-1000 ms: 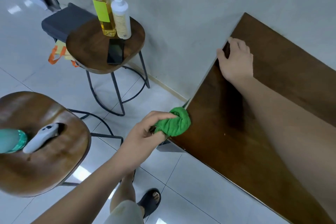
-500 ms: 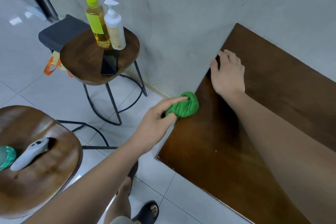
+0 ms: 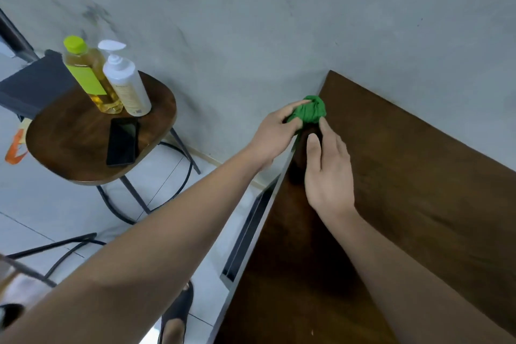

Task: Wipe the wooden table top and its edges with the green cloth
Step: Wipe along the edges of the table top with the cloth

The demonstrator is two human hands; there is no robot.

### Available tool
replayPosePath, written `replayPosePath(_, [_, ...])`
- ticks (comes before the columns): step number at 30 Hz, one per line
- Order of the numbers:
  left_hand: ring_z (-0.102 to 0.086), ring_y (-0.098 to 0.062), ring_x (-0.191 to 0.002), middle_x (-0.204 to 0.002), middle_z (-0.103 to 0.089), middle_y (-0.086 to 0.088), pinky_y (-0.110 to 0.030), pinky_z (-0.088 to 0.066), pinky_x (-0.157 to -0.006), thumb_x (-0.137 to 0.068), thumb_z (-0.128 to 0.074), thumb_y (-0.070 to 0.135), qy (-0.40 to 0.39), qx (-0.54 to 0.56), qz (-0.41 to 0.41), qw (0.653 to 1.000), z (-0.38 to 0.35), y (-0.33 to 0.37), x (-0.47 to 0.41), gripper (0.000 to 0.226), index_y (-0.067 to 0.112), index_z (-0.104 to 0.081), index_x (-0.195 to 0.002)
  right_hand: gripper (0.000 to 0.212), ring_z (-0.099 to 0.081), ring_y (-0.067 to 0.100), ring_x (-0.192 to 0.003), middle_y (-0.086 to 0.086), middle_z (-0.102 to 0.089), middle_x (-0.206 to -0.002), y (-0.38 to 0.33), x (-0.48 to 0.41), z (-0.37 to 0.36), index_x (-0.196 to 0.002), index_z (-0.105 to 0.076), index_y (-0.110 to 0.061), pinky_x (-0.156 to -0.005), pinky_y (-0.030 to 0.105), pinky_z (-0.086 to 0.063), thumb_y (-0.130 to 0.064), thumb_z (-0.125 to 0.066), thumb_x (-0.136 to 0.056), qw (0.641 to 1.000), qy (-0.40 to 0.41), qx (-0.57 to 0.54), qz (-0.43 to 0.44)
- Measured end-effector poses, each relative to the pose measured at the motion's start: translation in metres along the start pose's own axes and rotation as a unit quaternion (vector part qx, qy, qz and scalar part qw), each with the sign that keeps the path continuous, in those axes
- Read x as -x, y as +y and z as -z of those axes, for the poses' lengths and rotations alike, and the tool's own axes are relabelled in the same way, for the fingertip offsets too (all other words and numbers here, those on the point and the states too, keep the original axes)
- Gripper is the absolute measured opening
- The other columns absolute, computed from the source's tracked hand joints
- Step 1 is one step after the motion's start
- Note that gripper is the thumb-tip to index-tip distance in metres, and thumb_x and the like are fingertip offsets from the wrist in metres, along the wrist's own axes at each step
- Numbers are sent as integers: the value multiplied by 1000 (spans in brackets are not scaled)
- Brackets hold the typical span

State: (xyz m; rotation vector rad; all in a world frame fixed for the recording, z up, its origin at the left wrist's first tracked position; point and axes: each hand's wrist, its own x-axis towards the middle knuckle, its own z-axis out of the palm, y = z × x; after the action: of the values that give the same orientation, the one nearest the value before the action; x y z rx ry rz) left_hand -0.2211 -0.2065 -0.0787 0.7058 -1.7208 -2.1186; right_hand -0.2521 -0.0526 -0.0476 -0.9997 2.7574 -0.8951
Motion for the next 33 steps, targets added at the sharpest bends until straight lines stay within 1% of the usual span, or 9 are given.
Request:
replayPosePath(4, [-70, -9, -123, -140, -75, 5, -28, -54, -111, -106, -62, 18, 2, -17, 7, 1000, -9, 13, -53, 46, 34, -69, -149, 66, -27, 15, -165, -4, -35, -178, -2, 0, 0, -173, -31, -31, -133, 35, -20, -62, -20, -117, 1000, -17, 16, -6])
replayPosePath(9, [-67, -15, -131, -144, -71, 4, -37, -53, -117, -108, -59, 22, -6, -43, 11, 999, -18, 23, -96, 48, 37, -65, -153, 67, -23, 11, -165, -2, -35, -178, -4, -1, 1, -173, -33, -26, -131, 27, -12, -60, -20, -116, 999, -28, 40, -5])
replayPosePath(14, [-61, -14, -138, -152, -66, 3, -31, -46, -122, -111, -60, 21, -19, -56, 5, 998, -22, 34, -115, 49, 32, -59, -159, 70, -24, 10, -165, -4, -38, -177, 0, -4, -4, -171, -39, -21, -133, 29, -13, -60, -17, -117, 998, -25, 63, 4])
replayPosePath(18, [-60, -14, -138, -153, -65, 1, -26, -47, -117, -112, -59, 19, -25, -55, 11, 998, -20, 37, -107, 50, 30, -56, -160, 68, -26, 11, -165, -3, -41, -175, -1, -4, -3, -170, -41, -19, -134, 29, -15, -57, -19, -118, 998, -19, 57, 2])
replayPosePath(22, [-63, -11, -136, -148, -68, 8, -23, -49, -111, -107, -60, 14, -16, -52, 14, 998, -7, 25, -61, 53, 34, -61, -156, 68, -31, 13, -163, -2, -46, -172, -6, -3, 0, -167, -46, -18, -134, 34, -22, -56, -21, -117, 999, -9, 47, -3])
replayPosePath(25, [-66, -8, -135, -146, -71, 11, -35, -51, -119, -104, -60, 8, -25, -30, 20, 999, 8, 8, -2, 55, 36, -65, -152, 61, -37, 18, -160, 3, -51, -168, -7, -2, 3, -161, -51, -16, -133, 41, -29, -52, -25, -119, 1000, -4, 14, -9])
replayPosePath(27, [-67, -6, -133, -143, -72, 14, -38, -51, -119, -103, -60, 6, -35, -27, 32, 999, 17, 1, 42, 56, 38, -66, -149, 56, -41, 21, -157, 5, -55, -163, -7, -1, 4, -154, -55, -15, -131, 46, -33, -50, -27, -121, 1000, -5, 0, -10])
replayPosePath(30, [-68, -3, -127, -138, -74, 16, -35, -53, -116, -104, -61, 2, -30, -23, 49, 998, 30, -7, 109, 56, 35, -68, -148, 55, -47, 24, -153, 6, -57, -162, -9, 1, 6, -154, -57, -15, -130, 43, -34, -48, -28, -121, 1000, 4, -16, -16])
replayPosePath(33, [-67, -6, -132, -141, -74, 13, -38, -52, -119, -106, -62, -2, -34, -11, 75, 997, 43, -12, 174, 55, 33, -70, -147, 48, -50, 25, -150, 7, -59, -160, -9, 1, 6, -147, -61, -15, -126, 39, -34, -43, -32, -121, 1000, -1, 2, -13])
